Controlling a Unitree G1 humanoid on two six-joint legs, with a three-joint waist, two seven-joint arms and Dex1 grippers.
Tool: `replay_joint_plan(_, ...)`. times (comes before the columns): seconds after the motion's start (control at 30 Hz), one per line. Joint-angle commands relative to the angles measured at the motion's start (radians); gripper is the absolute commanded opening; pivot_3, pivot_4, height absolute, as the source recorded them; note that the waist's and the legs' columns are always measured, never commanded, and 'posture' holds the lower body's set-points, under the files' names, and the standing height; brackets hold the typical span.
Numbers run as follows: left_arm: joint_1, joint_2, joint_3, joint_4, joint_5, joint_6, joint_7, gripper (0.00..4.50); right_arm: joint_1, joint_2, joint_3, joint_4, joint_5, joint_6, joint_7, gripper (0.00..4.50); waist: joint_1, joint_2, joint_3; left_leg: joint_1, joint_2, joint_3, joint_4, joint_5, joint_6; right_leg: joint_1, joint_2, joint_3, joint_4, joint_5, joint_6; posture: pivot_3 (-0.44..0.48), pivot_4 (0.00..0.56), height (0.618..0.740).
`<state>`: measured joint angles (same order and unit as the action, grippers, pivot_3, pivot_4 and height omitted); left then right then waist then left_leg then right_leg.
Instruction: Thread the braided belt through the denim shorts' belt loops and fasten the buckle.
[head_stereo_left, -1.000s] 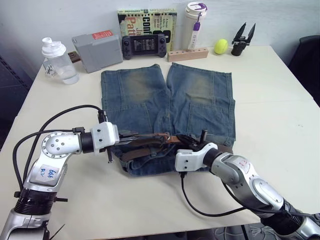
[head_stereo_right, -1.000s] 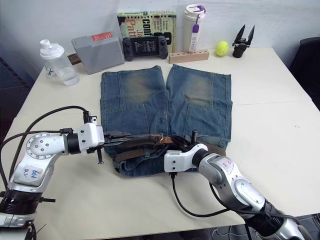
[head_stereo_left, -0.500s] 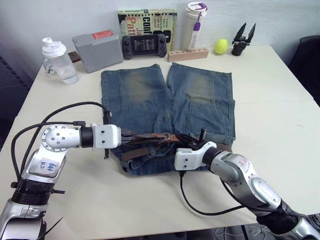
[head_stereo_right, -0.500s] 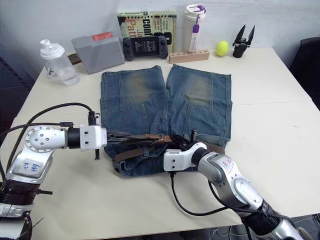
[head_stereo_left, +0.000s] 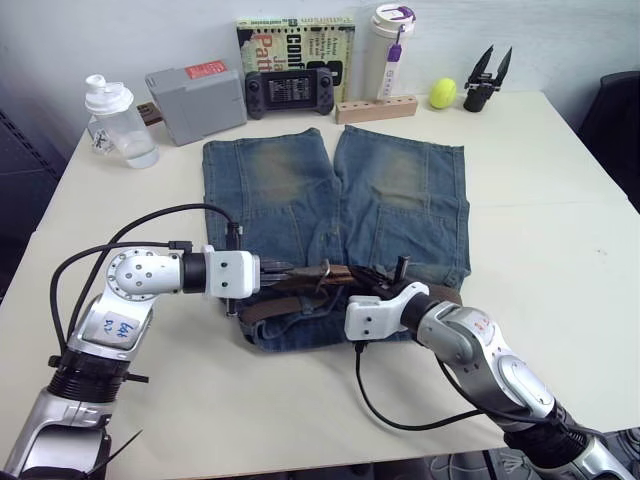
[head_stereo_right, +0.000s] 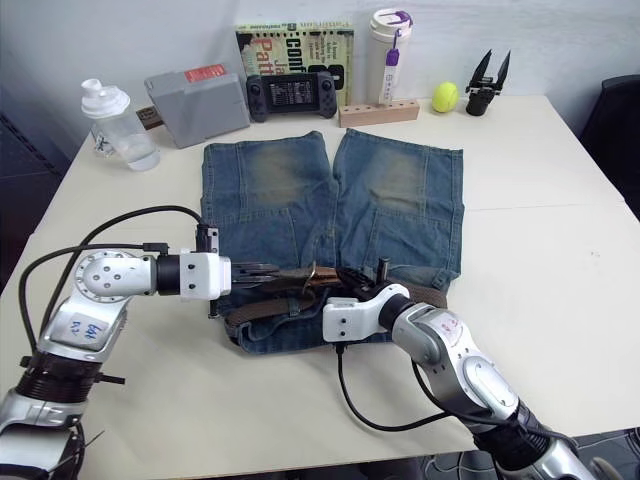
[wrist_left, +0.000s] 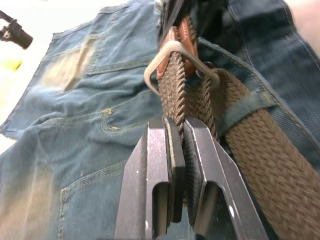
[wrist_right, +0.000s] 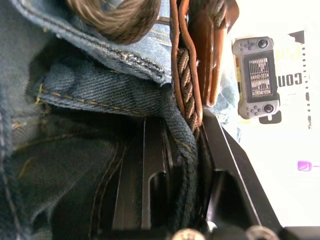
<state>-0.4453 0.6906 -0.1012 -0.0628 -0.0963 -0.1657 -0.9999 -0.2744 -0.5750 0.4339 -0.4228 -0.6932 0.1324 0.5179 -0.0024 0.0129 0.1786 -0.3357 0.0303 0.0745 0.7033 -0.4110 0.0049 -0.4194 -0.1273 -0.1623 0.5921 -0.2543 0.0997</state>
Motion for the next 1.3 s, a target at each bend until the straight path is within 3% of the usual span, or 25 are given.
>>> replay_joint_plan(0.03,-0.006,-0.077,-0.030,-0.015,0.007,0.011,0.062,0.00,0.001,0.023,-0.006,-0.031,0.007,-0.029,0.016,0.04,0.000,0.000,0.000,0.000,0.000,0.000,0.000,0.000,0.000,0.000,0.000,0.000,0.000,0.000,0.000,0.000,0.150,0.722)
replay_joint_plan(0.17,-0.013,-0.173,-0.076,-0.011,0.017,0.051,0.092,0.00,0.034,0.041,-0.018,-0.049,0.048,0.022,0.090,0.04,0.009,0.000,0.000,0.000,-0.001,0.000,0.001,0.000,0.001,0.000,0.000,0.000,0.000,0.000,0.000,0.000,0.150,0.722)
replay_joint_plan(0.3,-0.008,-0.207,-0.109,-0.021,0.003,0.080,0.061,0.00,0.052,0.063,-0.039,-0.063,0.074,0.076,0.143,0.04,0.003,-0.001,0.000,0.000,0.000,0.000,0.003,0.000,0.001,0.000,0.000,0.000,0.002,0.000,0.000,0.000,0.150,0.722)
replay_joint_plan(0.7,0.055,-0.074,-0.136,-0.041,0.010,0.122,-0.100,0.00,0.075,0.104,-0.071,-0.088,0.079,0.178,0.181,0.04,0.002,-0.001,-0.001,0.000,0.000,-0.001,0.003,0.000,0.001,0.000,0.000,0.000,0.002,0.000,0.000,0.000,0.150,0.722)
replay_joint_plan(1.0,0.004,-0.137,-0.133,-0.024,0.034,0.109,-0.018,0.00,0.074,0.058,-0.012,-0.095,0.089,0.075,0.234,0.04,0.005,-0.001,-0.001,0.000,-0.001,-0.001,0.003,0.000,0.001,0.001,0.000,0.000,0.002,0.000,0.000,0.000,0.150,0.722)
replay_joint_plan(1.3,-0.039,-0.192,-0.147,0.003,0.051,0.098,0.004,0.00,0.097,0.066,-0.023,-0.101,0.112,0.113,0.277,0.04,0.002,-0.001,-0.001,0.000,-0.001,-0.001,0.003,0.000,0.001,0.001,0.000,0.000,0.002,0.000,0.000,0.000,0.150,0.722)
